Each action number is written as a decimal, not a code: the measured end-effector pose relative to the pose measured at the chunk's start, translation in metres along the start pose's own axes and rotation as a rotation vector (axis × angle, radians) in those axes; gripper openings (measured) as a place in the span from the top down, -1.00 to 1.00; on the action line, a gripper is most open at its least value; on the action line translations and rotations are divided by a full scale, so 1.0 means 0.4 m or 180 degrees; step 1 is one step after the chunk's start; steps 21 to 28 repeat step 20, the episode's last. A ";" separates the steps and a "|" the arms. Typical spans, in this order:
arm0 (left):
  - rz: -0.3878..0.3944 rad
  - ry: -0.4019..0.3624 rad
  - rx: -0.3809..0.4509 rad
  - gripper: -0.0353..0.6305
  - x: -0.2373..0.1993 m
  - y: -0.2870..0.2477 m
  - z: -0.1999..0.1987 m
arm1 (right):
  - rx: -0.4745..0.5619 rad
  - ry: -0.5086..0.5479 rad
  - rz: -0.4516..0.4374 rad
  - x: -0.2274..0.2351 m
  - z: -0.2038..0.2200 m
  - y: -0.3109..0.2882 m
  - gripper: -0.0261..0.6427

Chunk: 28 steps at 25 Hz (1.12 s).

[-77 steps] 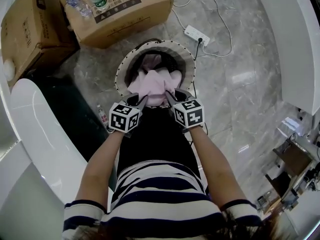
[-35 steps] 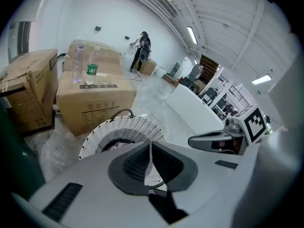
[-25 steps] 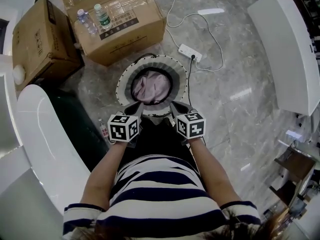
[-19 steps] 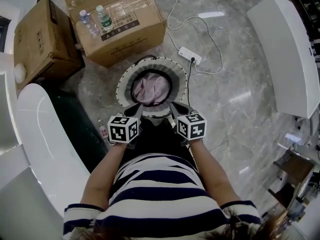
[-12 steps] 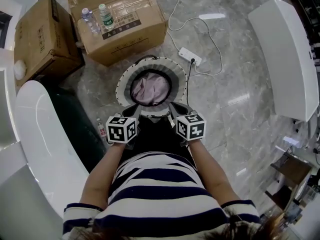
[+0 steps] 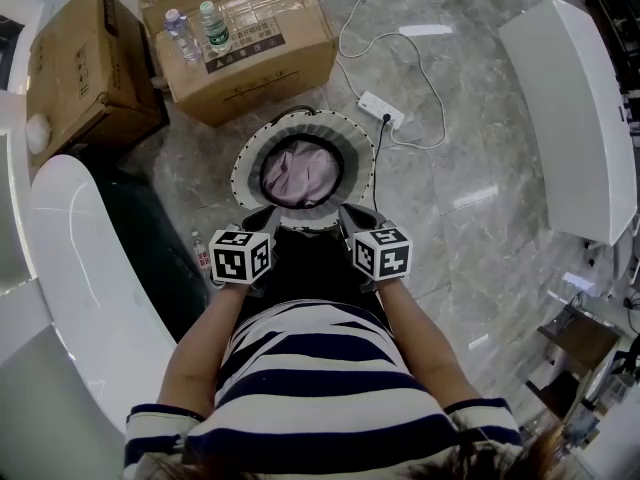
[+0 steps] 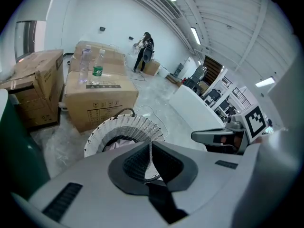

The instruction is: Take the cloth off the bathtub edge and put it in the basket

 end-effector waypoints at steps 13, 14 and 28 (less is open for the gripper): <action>0.0082 0.0006 -0.0084 0.80 -0.005 -0.020 -0.003 | -0.0026 -0.0041 0.0012 -0.009 -0.004 -0.005 0.84; 0.0081 0.0004 -0.0088 0.80 -0.008 -0.020 -0.004 | -0.0025 -0.0038 0.0016 -0.011 -0.005 -0.006 0.84; 0.0123 0.0036 -0.0072 0.80 -0.023 -0.016 -0.003 | -0.0025 -0.0051 0.0042 -0.019 -0.007 -0.016 0.84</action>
Point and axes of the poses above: the fingertips, and each gripper's own axes: y backward along the fingers, x to its right, z out of its underside, the point moved 7 cm from there along y, backward along the fingers, and after that the axes turned 2 degrees about -y, right-handed, at the moved point
